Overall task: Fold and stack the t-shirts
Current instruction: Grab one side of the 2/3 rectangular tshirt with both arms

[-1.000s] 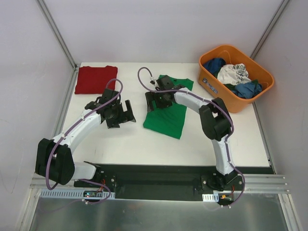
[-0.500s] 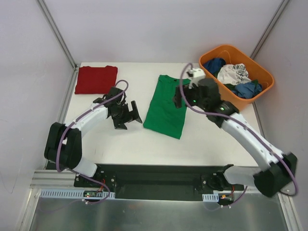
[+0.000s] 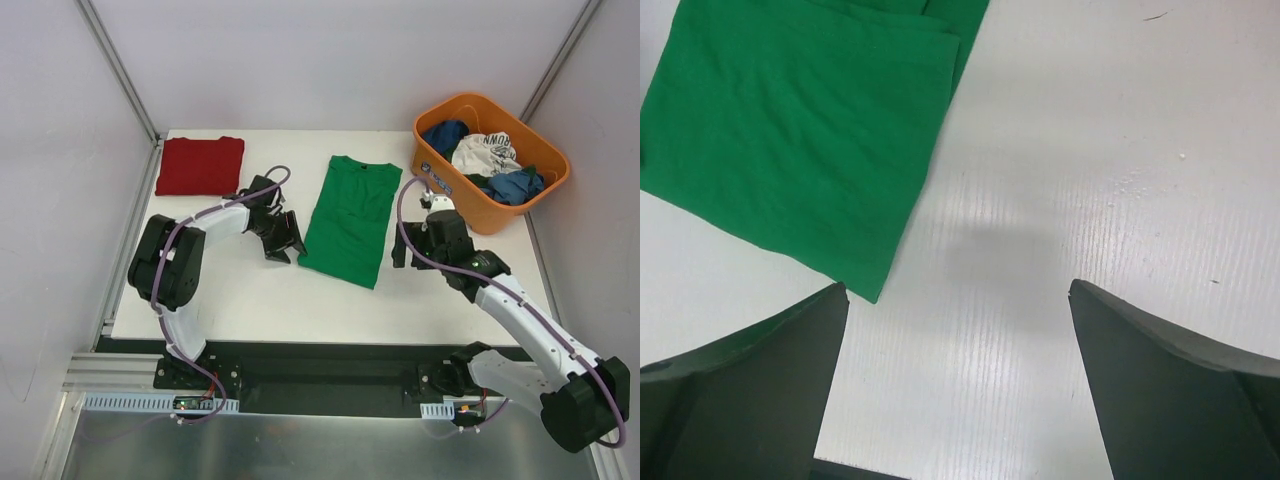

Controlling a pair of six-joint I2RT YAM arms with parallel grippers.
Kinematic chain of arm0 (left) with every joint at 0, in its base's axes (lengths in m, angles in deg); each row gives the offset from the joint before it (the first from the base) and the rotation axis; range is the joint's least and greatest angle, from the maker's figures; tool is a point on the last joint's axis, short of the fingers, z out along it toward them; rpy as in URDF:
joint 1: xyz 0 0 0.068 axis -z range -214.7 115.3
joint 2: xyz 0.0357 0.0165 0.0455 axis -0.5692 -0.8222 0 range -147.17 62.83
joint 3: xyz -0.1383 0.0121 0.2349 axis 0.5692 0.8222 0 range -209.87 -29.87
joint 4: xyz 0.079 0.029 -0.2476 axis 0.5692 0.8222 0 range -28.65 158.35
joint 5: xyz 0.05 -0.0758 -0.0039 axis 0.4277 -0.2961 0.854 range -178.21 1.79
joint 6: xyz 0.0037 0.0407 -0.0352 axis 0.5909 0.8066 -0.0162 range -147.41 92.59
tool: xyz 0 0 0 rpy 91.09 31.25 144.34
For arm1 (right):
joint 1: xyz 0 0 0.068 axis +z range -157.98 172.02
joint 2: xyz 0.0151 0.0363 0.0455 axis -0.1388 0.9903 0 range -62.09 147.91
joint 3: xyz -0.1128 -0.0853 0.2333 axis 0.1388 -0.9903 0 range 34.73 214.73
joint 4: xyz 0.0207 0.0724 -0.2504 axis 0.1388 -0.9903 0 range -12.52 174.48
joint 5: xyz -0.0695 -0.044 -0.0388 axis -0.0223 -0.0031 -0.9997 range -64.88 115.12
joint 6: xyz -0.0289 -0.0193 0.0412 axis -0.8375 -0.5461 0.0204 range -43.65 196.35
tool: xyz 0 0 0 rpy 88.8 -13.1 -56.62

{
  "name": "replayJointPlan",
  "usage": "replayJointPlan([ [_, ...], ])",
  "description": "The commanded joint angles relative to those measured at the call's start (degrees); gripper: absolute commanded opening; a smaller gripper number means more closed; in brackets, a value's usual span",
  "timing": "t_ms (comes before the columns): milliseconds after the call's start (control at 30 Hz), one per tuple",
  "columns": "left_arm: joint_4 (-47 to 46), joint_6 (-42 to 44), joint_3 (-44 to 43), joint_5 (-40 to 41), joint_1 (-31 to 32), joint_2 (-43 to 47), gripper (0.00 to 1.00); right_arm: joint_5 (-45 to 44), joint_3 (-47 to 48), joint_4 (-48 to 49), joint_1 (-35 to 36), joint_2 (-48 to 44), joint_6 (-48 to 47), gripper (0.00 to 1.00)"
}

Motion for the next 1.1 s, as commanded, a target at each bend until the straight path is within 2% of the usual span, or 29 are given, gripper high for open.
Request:
replayJointPlan([
  [0,-0.16,-0.08,-1.08,-1.31,1.64,-1.67,0.52,0.99,-0.8,-0.09,-0.78,-2.41,3.49,0.97],
  [33,-0.16,-0.34,-0.9,-1.22,1.64,-2.46,0.44,1.61,-1.07,0.0,-0.87,-1.89,4.11,0.97],
  [100,-0.16,-0.6,-0.64,-0.7,1.64,-3.26,0.36,4.49,-1.68,0.52,-1.14,-0.57,5.16,0.97],
  [167,-0.25,-0.78,-0.81,-0.35,1.64,-4.31,0.23,6.79,-2.04,1.49,-1.22,0.75,5.25,0.97],
  [200,-0.25,-0.69,-1.16,0.0,1.64,-4.66,0.2,11.24,-2.3,2.1,-1.14,2.67,3.77,0.97],
  [267,-0.34,-0.6,-1.6,0.1,1.64,-5.63,0.11,14.69,-1.86,2.55,-1.14,5.14,3.23,0.98],
  [300,-0.34,-0.52,-2.22,0.01,1.73,-6.07,0.1,18.1,-1.86,3.07,-1.14,7.67,2.8,0.97],
  [400,-0.34,-0.08,-3.01,-0.17,1.73,-6.51,0.0,22.08,-2.65,5.27,-0.96,12.07,1.74,0.95],
  [667,-0.6,0.36,-1.26,0.71,1.99,-5.81,0.0,20.96,-0.64,6.94,4.21,20.26,0.69,0.9],
  [867,-1.13,0.36,0.15,1.5,1.99,-4.58,0.0,19.81,0.86,8.35,6.86,28.08,0.95,0.7],
  [1033,-1.48,0.19,1.03,1.85,1.99,-4.14,0.0,18.93,1.74,10.37,7.12,30.64,0.86,0.58],
  [1067,-1.57,0.1,1.2,1.77,1.99,-4.05,0.0,18.93,1.92,10.37,7.21,31.51,0.86,0.52],
])
